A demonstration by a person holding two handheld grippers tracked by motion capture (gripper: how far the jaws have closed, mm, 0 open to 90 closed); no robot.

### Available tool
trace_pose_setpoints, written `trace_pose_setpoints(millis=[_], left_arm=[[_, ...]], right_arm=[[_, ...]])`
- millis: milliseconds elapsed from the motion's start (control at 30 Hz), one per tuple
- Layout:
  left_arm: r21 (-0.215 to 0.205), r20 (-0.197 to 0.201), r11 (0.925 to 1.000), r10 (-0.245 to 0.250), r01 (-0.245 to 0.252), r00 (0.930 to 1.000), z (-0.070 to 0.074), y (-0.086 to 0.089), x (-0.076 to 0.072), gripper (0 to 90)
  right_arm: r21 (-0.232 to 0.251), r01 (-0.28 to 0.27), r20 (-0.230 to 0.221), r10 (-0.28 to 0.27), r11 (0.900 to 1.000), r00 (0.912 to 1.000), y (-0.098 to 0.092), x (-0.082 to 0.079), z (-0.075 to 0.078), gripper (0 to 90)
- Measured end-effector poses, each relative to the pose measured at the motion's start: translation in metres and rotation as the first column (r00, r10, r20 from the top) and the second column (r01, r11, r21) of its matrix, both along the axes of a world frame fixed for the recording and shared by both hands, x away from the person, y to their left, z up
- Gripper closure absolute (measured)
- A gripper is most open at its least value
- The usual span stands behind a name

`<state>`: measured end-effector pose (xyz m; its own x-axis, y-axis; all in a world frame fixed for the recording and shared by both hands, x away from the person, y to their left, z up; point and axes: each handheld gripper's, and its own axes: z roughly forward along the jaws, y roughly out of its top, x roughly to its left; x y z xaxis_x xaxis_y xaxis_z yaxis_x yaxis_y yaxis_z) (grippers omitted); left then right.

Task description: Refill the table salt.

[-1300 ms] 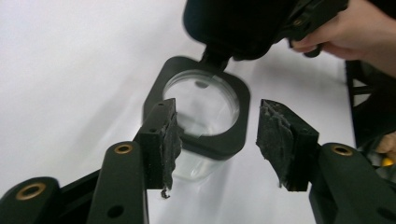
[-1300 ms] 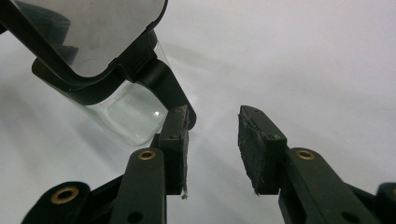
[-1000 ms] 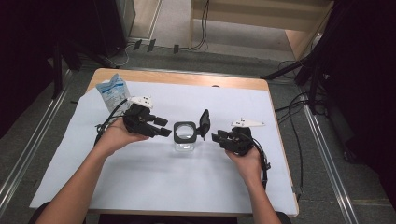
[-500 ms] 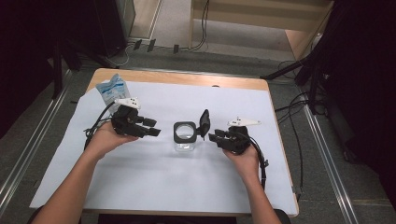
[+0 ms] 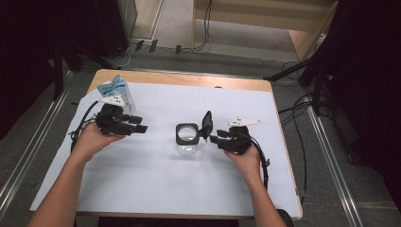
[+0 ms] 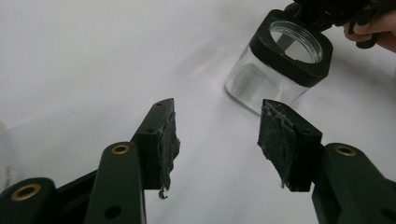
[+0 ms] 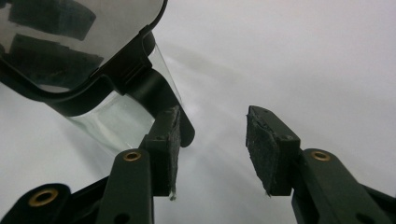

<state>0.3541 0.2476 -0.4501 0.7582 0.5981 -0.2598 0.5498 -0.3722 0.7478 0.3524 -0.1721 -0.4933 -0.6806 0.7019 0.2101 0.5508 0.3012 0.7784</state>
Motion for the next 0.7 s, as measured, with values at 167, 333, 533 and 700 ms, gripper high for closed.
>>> trace_pose_setpoints(millis=[167, 333, 533, 700], left_arm=[[-0.004, 0.002, 0.9983, 0.059, -0.059, 0.9983, 0.003, 0.019, -0.004, 46.9], [-0.016, 0.006, 0.9924, 0.122, -0.122, 0.9925, 0.005, 0.036, -0.008, 46.9], [-0.021, -0.006, 0.9837, 0.178, -0.179, 0.9839, 0.005, 0.053, -0.012, 47.4], [-0.032, 0.0, 0.9756, 0.218, -0.217, 0.976, 0.007, 0.065, -0.014, 47.8]], right_arm=[[0.001, 0.007, -0.01, -0.007, 1.0, 0.9999, -0.001, 0.004, 0.001, 53.9], [0.001, 0.004, -0.013, -0.004, 1.0, 0.9999, 0.001, 0.009, 0.001, 53.8], [0.004, 0.002, -0.016, -0.002, 1.0, 0.9999, 0.002, 0.014, 0.001, 54.1], [0.01, -0.009, -0.018, 0.009, 1.0, 0.9998, 0.004, 0.016, 0.001, 54.6]])
